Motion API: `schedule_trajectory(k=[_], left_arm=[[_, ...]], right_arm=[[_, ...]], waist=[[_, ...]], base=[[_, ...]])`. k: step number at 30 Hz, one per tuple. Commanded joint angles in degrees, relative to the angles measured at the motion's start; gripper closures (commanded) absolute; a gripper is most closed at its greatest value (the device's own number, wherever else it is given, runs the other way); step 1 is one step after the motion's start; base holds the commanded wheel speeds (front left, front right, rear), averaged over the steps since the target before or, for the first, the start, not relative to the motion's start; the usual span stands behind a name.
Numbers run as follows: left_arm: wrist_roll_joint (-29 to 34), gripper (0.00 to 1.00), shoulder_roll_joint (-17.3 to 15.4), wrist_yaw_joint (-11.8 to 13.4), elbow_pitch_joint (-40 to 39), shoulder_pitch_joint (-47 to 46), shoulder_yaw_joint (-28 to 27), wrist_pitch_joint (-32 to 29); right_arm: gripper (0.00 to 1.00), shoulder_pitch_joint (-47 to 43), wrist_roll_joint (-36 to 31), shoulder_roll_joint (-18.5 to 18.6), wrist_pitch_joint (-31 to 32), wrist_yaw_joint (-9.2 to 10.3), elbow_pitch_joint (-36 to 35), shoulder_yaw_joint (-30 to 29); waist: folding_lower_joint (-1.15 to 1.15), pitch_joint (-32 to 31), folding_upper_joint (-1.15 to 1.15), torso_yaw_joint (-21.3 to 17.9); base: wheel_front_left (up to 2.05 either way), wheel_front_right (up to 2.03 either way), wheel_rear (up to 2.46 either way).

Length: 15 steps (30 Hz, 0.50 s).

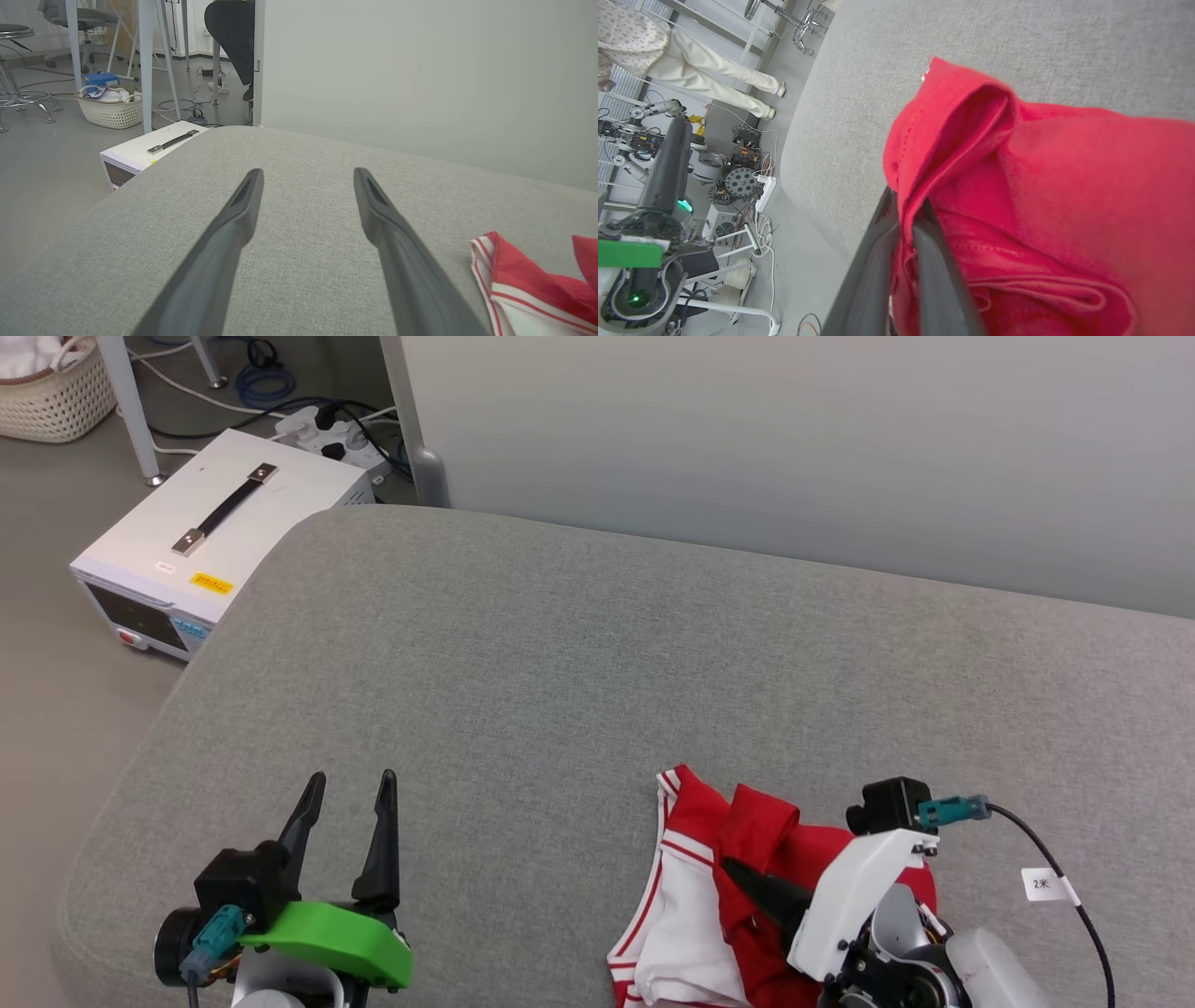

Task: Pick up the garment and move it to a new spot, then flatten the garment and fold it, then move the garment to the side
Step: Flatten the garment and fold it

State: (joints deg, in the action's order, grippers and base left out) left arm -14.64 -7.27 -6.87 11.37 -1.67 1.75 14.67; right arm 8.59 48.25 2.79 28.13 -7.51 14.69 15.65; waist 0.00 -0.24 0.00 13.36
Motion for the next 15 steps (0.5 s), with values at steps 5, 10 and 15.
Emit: schedule_trajectory(k=[5, 10, 15], left_arm=[[0.7, 0.00, 0.4, -0.3, 0.5, -1.0, -0.2, 0.3], [0.7, 0.00, 0.5, -0.4, 1.0, -0.5, -0.4, 0.3], [0.8, 0.00, 0.4, -0.4, 1.1, -0.3, -0.4, 0.3]], right_arm=[[0.00, 3.2, -0.3, 0.1, -3.2, 0.02, 6.4, 3.2], [0.00, 4.6, 3.5, 0.1, -4.7, 0.02, 6.3, 7.6], [0.00, 5.7, 7.5, 0.1, -4.6, 0.02, 4.8, 9.6]], waist=[[0.00, -0.1, 0.00, 0.5], [0.00, -0.8, 0.00, 0.0], [0.00, -1.6, 0.00, -1.2]], base=[[0.00, 0.00, 0.00], [0.00, 0.00, 0.00], [0.00, 0.00, 0.00]])
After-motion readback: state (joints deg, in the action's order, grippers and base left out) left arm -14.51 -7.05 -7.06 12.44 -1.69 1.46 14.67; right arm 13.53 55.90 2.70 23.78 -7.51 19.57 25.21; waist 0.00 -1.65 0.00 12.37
